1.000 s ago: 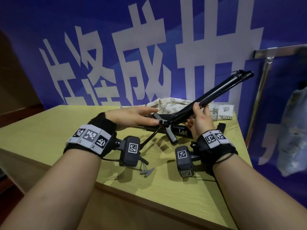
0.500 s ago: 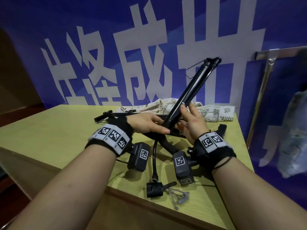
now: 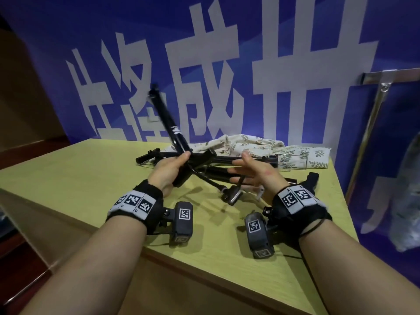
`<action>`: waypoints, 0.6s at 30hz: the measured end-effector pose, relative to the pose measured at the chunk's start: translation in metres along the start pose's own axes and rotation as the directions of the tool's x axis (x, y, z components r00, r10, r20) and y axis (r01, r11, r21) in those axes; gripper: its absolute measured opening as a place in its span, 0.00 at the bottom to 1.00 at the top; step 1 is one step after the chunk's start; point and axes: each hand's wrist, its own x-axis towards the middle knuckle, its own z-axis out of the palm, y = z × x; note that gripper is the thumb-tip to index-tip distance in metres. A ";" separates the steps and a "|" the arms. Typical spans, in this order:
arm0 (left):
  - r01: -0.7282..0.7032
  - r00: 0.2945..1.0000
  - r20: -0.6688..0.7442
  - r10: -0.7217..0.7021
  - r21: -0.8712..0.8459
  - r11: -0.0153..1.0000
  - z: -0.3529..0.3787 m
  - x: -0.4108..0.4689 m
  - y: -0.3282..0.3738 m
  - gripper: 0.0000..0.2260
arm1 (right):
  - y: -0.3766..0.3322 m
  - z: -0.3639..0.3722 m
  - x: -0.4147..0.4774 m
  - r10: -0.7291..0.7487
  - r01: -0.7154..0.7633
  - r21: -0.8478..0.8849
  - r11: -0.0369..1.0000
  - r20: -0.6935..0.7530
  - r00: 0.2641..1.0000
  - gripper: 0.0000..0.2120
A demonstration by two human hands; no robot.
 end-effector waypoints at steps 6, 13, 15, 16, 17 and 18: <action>0.090 0.979 -0.162 -0.120 -0.183 0.979 -0.020 0.007 -0.018 0.15 | 0.002 0.008 -0.005 0.083 -0.087 0.014 0.996 0.167 0.983 0.16; 0.219 0.958 -0.151 -0.242 -0.154 0.963 -0.029 0.009 -0.037 0.18 | 0.006 0.012 -0.001 -0.027 0.029 0.075 0.997 -0.018 0.999 0.04; 0.240 0.956 -0.147 -0.253 -0.101 0.965 -0.030 0.006 -0.036 0.19 | 0.007 0.010 0.001 -0.034 0.038 0.140 0.989 -0.027 0.999 0.03; 0.252 0.952 -0.174 -0.254 -0.029 0.967 -0.032 0.003 -0.034 0.20 | 0.008 0.010 0.002 -0.032 0.036 0.163 0.986 -0.024 0.999 0.03; 0.265 0.947 -0.212 -0.241 0.091 0.960 -0.035 0.000 -0.030 0.21 | 0.008 0.010 0.003 -0.030 0.033 0.163 0.986 -0.023 0.999 0.03; 0.269 0.946 -0.251 -0.207 0.247 0.931 -0.038 -0.002 -0.027 0.23 | 0.009 0.010 0.003 -0.028 0.031 0.145 0.989 -0.022 0.999 0.03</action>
